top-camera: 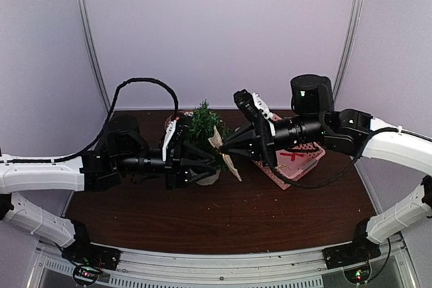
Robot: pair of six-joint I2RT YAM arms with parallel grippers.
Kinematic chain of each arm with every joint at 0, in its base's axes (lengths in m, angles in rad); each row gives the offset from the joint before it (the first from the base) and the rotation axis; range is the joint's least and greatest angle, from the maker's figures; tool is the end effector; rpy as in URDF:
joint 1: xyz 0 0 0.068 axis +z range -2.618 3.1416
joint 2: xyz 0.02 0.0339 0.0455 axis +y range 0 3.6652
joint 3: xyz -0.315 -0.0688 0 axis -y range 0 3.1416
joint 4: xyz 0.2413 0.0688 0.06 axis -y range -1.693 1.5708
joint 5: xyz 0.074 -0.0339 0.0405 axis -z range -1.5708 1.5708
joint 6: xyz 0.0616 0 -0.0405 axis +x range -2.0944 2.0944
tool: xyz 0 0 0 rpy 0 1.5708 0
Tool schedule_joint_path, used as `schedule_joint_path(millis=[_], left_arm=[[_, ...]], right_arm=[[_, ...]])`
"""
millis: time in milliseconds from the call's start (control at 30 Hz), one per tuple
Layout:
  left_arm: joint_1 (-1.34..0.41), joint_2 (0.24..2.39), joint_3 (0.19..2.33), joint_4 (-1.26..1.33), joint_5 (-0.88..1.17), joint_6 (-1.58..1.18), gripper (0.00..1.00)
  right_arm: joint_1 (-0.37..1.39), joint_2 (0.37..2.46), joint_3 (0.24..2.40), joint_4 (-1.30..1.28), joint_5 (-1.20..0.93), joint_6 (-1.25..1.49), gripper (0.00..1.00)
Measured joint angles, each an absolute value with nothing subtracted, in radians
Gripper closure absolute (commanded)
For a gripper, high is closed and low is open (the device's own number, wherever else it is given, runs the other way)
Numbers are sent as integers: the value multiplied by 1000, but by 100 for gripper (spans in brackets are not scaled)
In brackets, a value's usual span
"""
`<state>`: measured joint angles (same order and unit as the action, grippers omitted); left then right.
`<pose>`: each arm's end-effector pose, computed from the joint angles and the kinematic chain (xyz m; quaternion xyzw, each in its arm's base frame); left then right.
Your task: Decorate the small christmas tree
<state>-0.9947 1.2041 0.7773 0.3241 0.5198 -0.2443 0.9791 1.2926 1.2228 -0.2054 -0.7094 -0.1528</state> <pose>0.1260 -0.2501 0.3492 0.4231 0.6045 -0.5312 0.4163 0.1310 0.2669 0.4266 -0.5779 0.5188 0.4808 0.4071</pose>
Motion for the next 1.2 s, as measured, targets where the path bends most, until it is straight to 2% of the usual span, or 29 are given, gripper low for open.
schedule_joint_path(millis=[133,400,600,800,900,1000,1033,1100,1200], left_arm=[[-1011,1222,789,368,539,-251,60],[-1016,1237,795,426,559,-276,73],[-1016,1241,795,444,570,-284,77],[-1016,1258,795,461,591,-299,97],[-1016,1260,794,467,596,-301,100],[-1016,1260,787,481,596,-300,100],[-1016,1260,780,494,598,-300,100],[-1019,1257,762,520,600,-292,100],[-1020,1237,720,552,601,-253,100]], right_arm=[[1004,1315,1241,-248,-674,-190,91],[1045,1326,1272,-300,-639,-244,90],[1050,1337,1282,-306,-625,-265,90],[1053,1343,1290,-323,-607,-274,88],[1054,1343,1290,-324,-600,-282,79],[1056,1343,1290,-323,-593,-285,55],[1056,1343,1290,-323,-590,-279,50],[1057,1343,1290,-320,-585,-272,47],[1061,1333,1290,-323,-583,-262,49]])
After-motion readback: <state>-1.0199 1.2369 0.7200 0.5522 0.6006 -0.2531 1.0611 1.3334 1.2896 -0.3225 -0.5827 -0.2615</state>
